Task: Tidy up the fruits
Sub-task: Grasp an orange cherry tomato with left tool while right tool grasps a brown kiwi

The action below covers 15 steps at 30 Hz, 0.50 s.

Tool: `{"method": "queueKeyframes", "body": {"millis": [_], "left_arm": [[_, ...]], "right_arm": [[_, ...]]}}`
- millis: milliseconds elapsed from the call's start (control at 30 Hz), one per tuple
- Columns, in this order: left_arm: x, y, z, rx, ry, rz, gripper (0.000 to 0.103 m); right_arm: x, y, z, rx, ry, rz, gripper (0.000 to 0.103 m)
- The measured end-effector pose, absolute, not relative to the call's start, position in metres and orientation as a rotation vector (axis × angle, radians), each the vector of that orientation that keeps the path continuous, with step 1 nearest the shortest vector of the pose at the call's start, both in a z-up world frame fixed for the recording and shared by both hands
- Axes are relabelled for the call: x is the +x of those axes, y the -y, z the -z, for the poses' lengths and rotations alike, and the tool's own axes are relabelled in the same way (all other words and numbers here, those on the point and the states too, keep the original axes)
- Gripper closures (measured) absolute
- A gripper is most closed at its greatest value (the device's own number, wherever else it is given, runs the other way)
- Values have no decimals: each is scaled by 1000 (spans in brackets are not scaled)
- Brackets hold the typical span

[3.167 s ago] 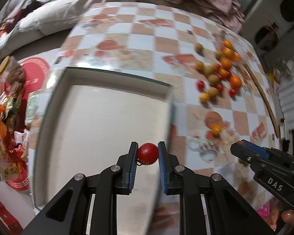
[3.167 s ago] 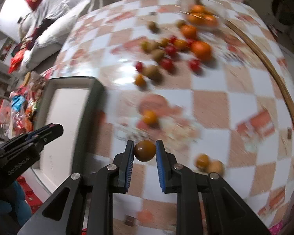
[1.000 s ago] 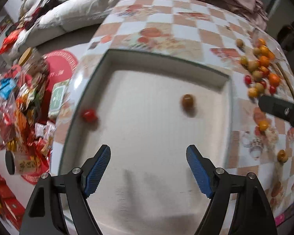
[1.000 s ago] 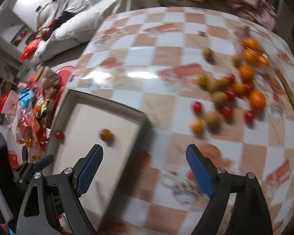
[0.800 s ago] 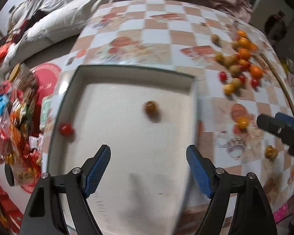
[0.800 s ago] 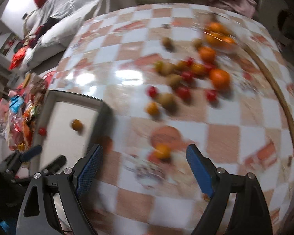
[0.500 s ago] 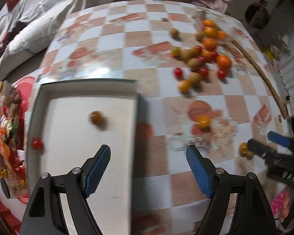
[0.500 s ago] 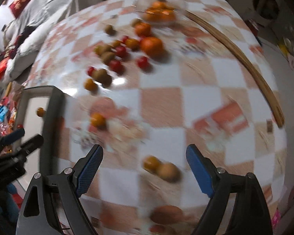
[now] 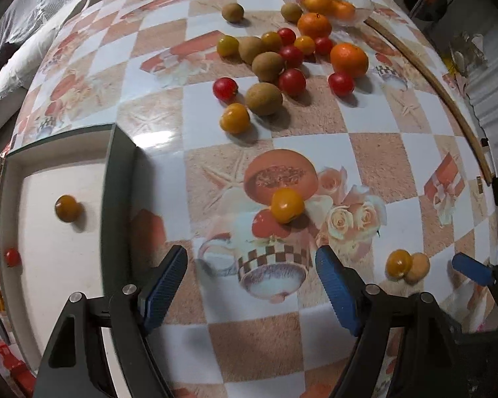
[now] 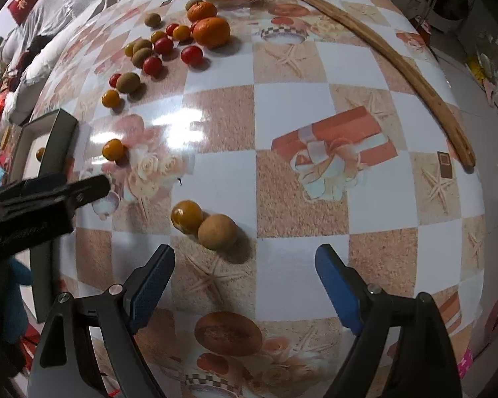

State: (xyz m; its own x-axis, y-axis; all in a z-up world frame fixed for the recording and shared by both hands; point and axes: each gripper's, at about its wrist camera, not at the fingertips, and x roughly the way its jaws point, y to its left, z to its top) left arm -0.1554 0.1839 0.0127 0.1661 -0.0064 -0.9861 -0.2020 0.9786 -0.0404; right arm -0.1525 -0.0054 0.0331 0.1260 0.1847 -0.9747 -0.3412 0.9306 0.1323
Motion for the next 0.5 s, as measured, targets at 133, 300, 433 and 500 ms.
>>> {"method": "queueKeyframes", "body": {"millis": [133,300,433,500], "left_arm": [[-147,-178,-5,-150,-1403,-145,22],[-138,-169,1,-128,-1395,-145,22],[-133,-164,2,-120,-1385,-147,22],[-130,-162,2,-121,-1384,-150,22]], "right_arm": [[-154,10,-30,-150,-1398,-403,14],[-156,8,-26,-180,-1383,-415,15],[-161,4,-26,-212,-1363,-436,28],[-162,-6,-25,-229,-1356,-443,30]]}}
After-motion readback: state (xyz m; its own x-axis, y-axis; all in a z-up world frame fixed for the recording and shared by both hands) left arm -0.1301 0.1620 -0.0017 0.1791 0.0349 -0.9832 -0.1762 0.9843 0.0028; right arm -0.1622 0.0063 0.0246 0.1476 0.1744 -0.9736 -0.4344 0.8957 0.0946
